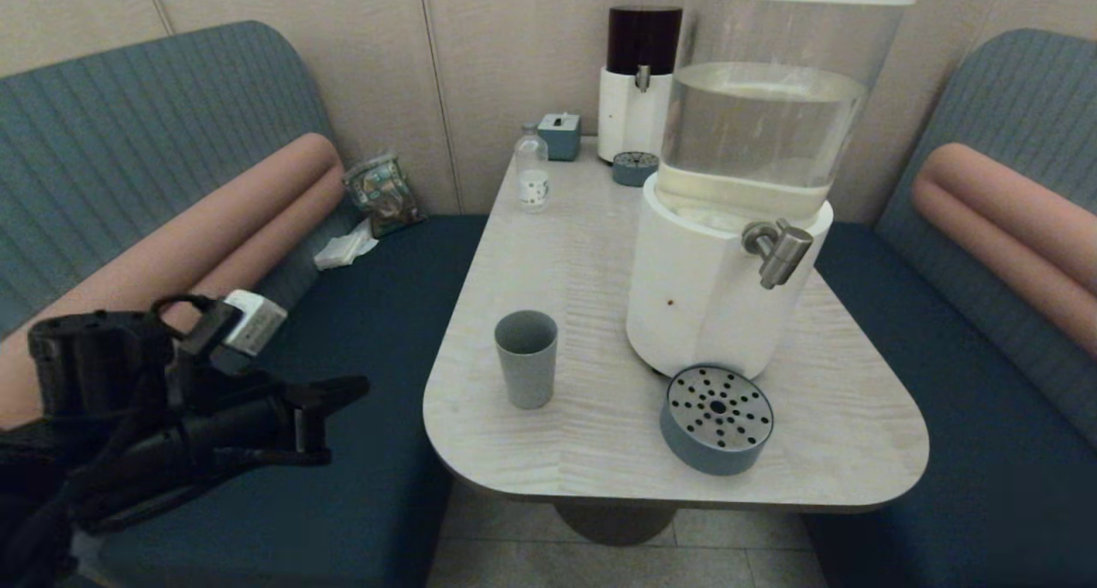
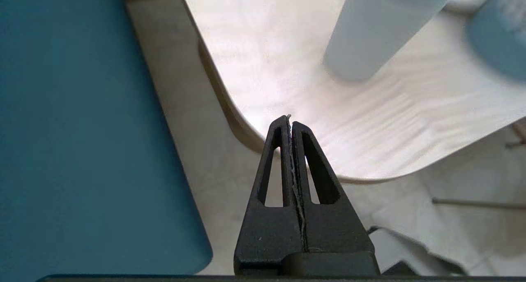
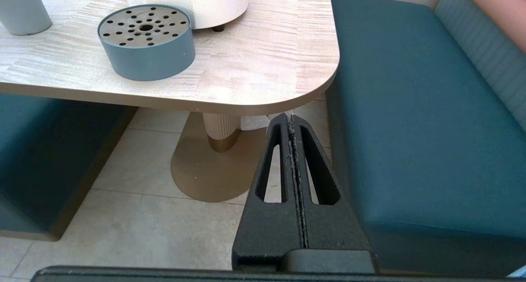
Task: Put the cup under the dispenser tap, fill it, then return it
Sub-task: Pick up the cup
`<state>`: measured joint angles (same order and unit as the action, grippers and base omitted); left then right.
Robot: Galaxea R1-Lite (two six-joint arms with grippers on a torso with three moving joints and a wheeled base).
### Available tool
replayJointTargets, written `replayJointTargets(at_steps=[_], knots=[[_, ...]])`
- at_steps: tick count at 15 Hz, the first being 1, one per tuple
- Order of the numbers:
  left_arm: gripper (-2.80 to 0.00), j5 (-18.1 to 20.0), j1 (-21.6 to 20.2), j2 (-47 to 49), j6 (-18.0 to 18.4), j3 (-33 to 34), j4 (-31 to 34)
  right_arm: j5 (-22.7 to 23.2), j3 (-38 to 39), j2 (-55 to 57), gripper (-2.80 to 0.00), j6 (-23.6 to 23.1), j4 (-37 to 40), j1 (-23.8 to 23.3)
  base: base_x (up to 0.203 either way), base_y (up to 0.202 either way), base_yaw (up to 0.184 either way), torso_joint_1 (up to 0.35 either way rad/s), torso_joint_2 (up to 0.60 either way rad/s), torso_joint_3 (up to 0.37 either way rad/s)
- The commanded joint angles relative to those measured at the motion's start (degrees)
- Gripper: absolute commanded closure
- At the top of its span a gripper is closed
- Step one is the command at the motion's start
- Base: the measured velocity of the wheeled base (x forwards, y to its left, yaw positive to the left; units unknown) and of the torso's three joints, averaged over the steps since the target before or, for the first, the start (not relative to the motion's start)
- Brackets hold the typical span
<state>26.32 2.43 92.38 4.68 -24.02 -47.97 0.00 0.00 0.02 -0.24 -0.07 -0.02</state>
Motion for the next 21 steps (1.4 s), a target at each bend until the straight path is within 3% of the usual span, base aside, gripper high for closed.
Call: replayJointTargets(at_steps=[1, 3, 5, 6, 7, 8, 14, 18, 19, 21], knots=[[0.00, 0.24, 1.19, 9.07, 0.35, 3.05, -10.33, 0.00, 0.00, -0.02, 0.00, -0.02, -0.01, 0.02, 0.000, 0.000, 0.000, 0.000, 0.00, 0.000], [0.00, -0.56, 4.35, 15.49, 0.57, 6.69, -21.43, 0.00, 0.00, -0.02, 0.00, -0.02, -0.01, 0.02, 0.000, 0.000, 0.000, 0.000, 0.00, 0.000], [0.00, -4.28, 8.24, 22.13, 0.62, 10.11, -35.32, 0.00, 0.00, -0.02, 0.00, -0.02, -0.01, -0.06, 0.000, 0.000, 0.000, 0.000, 0.00, 0.000], [0.00, -7.31, 10.77, 24.64, 0.96, 11.36, -38.34, 0.00, 0.00, -0.02, 0.00, -0.02, -0.01, 0.02, 0.000, 0.000, 0.000, 0.000, 0.00, 0.000], [0.00, -10.58, 12.39, 25.30, 1.15, 12.00, -39.17, 0.00, 0.00, -0.02, 0.00, -0.02, -0.01, 0.02, 0.000, 0.000, 0.000, 0.000, 0.00, 0.000], [0.00, -11.42, 13.02, 24.47, 0.99, 11.97, -39.59, 0.00, 0.00, -0.02, 0.00, -0.02, -0.01, 0.02, 0.000, 0.000, 0.000, 0.000, 0.00, 0.000], [0.00, -11.68, 13.13, 20.33, 0.38, 11.26, -39.69, 0.00, 0.00, -0.02, 0.00, -0.02, -0.01, 0.02, 0.000, 0.000, 0.000, 0.000, 0.00, 0.000], [0.00, -13.40, 14.50, 18.73, -3.00, 11.10, -39.69, 0.00, 0.00, -0.02, 0.00, -0.02, -0.01, 0.02, 0.000, 0.000, 0.000, 0.000, 0.00, 0.000], [-2.80, -14.33, 15.06, 18.26, -3.04, 11.10, -39.69, 0.00, 0.00, -0.02, 0.00, -0.02, -0.01, 0.02, 0.000, 0.000, 0.000, 0.000, 0.00, 0.000], [-2.80, -14.32, 15.23, 16.89, -3.26, 11.59, -39.69, 0.00, 0.00, -0.02, 0.00, -0.02, -0.01, 0.02, 0.000, 0.000, 0.000, 0.000, 0.00, 0.000]])
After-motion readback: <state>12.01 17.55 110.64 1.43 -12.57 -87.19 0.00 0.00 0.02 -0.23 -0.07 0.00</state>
